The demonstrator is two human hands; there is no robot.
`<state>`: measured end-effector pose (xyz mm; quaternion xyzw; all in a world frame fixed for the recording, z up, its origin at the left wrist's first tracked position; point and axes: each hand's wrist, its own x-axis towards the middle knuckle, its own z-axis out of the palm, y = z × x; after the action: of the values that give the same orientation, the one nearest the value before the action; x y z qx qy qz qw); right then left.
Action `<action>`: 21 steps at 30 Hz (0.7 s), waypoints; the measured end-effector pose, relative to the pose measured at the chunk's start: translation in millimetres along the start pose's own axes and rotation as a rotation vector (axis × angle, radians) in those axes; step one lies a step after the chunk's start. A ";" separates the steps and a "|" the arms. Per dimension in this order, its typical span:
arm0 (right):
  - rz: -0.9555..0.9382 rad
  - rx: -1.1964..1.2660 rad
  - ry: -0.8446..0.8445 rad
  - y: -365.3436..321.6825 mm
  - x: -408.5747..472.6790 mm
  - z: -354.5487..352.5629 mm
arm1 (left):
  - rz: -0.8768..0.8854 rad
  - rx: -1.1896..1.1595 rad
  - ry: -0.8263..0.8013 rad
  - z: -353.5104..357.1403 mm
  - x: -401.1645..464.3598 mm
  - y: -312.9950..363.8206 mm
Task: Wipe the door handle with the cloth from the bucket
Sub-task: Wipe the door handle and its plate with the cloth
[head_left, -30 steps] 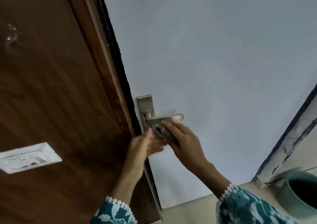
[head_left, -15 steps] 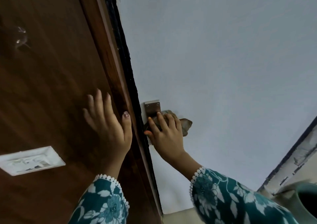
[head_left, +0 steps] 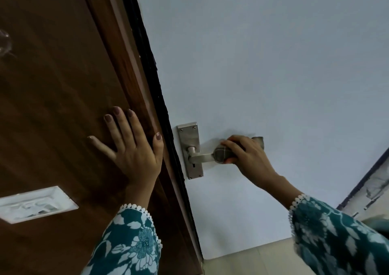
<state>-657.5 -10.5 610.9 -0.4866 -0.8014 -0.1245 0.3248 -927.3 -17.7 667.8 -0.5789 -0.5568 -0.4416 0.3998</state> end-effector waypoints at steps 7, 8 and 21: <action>-0.206 -0.076 0.223 -80.3 19.4 30.5 | 0.008 -0.002 0.001 2.9 -4.2 9.1; -0.208 -0.116 0.236 -91.3 21.0 37.7 | 0.006 -0.004 -0.002 2.7 -3.9 8.6; -0.137 -0.209 0.140 -68.6 21.5 33.6 | 0.031 -0.003 -0.005 0.3 -4.5 5.8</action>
<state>-736.7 -12.2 607.2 -0.4519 -0.7909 -0.2626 0.3182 -921.5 -19.1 663.5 -0.5893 -0.5478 -0.4349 0.4044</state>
